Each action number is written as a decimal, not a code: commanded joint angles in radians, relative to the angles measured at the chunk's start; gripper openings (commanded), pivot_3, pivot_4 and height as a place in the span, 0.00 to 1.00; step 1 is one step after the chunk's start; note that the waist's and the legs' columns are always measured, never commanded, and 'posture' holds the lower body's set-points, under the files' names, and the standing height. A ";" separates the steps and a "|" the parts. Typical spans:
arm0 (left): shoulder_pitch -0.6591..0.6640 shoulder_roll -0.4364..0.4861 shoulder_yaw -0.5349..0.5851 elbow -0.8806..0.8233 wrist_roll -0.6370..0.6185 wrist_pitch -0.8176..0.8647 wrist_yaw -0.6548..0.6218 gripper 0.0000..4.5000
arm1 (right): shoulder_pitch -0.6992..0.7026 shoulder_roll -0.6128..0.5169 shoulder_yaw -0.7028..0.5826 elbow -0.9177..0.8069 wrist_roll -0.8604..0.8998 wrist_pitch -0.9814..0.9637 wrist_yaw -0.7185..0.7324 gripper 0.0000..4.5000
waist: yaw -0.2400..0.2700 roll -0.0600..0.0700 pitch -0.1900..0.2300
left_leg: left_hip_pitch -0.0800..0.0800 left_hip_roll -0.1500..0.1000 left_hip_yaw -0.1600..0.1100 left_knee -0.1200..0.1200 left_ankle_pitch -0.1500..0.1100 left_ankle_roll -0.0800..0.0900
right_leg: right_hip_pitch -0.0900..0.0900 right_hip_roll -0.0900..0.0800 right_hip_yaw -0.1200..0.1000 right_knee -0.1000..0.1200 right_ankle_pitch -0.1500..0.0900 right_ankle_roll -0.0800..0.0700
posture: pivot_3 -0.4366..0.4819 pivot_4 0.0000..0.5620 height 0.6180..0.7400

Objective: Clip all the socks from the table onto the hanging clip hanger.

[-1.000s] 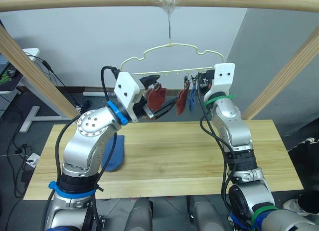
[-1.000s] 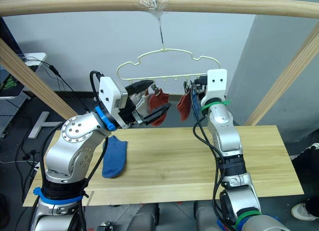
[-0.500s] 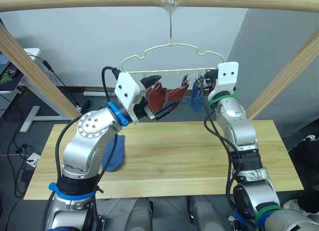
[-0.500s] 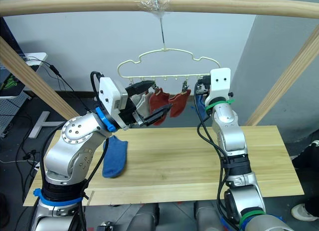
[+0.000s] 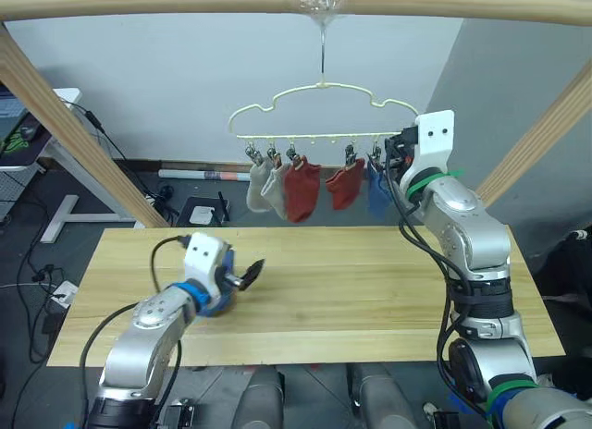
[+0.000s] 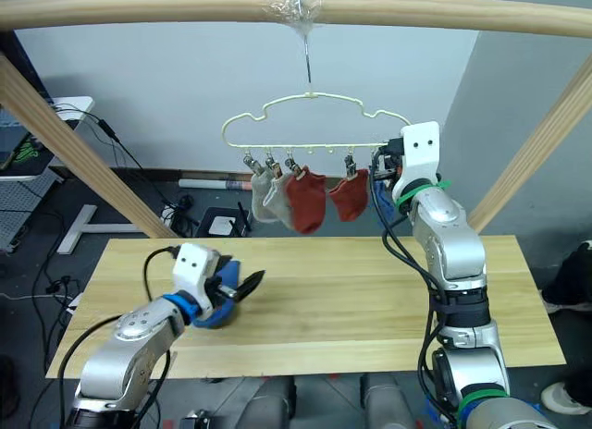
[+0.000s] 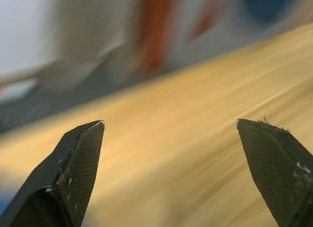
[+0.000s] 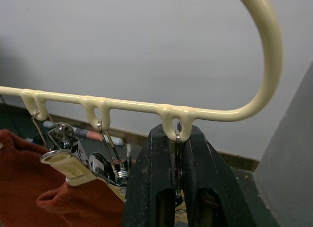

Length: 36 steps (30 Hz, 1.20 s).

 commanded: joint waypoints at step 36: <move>-0.219 -0.092 -0.048 0.610 0.204 -0.087 0.126 0.22 | 0.015 -0.025 -0.082 -0.033 0.019 0.103 -0.029 0.00 | 0.004 0.004 -0.009 | 0.007 -0.001 0.000 0.000 0.000 0.000 | 0.009 -0.001 -0.001 -0.001 0.001 0.003 | 0.54 0.40 1.00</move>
